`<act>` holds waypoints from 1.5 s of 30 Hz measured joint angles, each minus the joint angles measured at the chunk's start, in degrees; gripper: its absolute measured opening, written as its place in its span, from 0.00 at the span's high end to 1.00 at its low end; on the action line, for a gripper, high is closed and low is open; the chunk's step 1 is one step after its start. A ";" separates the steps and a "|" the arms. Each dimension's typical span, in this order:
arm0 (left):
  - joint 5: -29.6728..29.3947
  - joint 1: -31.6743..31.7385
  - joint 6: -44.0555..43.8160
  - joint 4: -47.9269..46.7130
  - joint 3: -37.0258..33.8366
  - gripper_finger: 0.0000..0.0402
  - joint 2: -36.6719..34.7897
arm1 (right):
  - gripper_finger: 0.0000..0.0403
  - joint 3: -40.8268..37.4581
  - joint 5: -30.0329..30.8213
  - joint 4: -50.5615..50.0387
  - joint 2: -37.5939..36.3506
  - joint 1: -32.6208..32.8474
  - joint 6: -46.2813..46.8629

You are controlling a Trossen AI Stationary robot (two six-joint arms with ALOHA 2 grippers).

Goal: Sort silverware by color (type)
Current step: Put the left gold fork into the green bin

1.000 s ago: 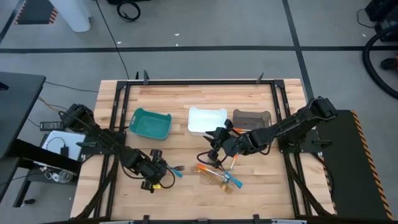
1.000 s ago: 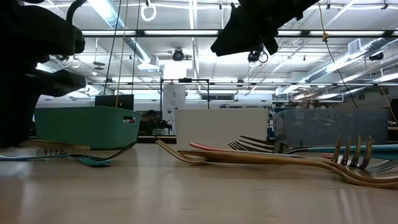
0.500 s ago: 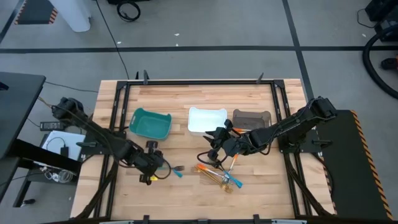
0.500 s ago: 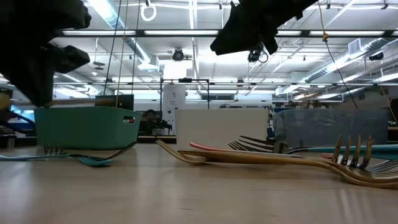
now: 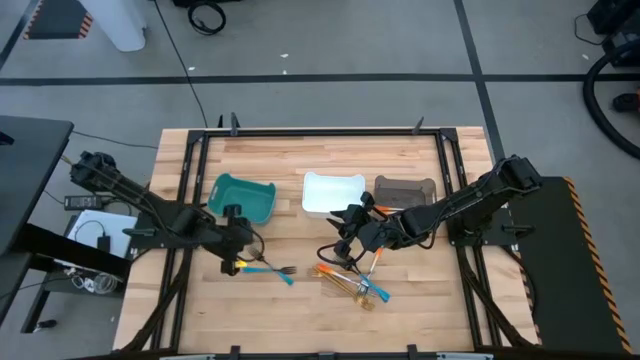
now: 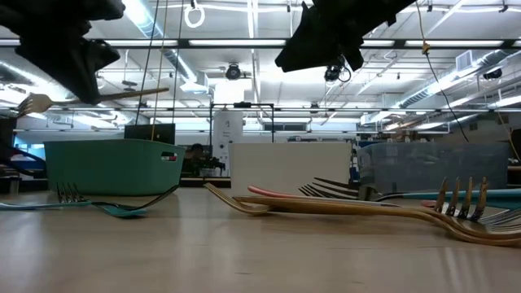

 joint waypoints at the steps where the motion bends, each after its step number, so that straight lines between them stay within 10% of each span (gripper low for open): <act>1: -0.25 0.40 0.00 -0.36 0.00 0.96 -1.02 | 0.76 0.00 0.00 0.00 0.00 0.00 0.00; 45: 1.07 35.87 15.62 -6.74 -2.27 0.97 -8.80 | 0.76 0.00 -0.11 -0.02 0.00 -0.05 -0.47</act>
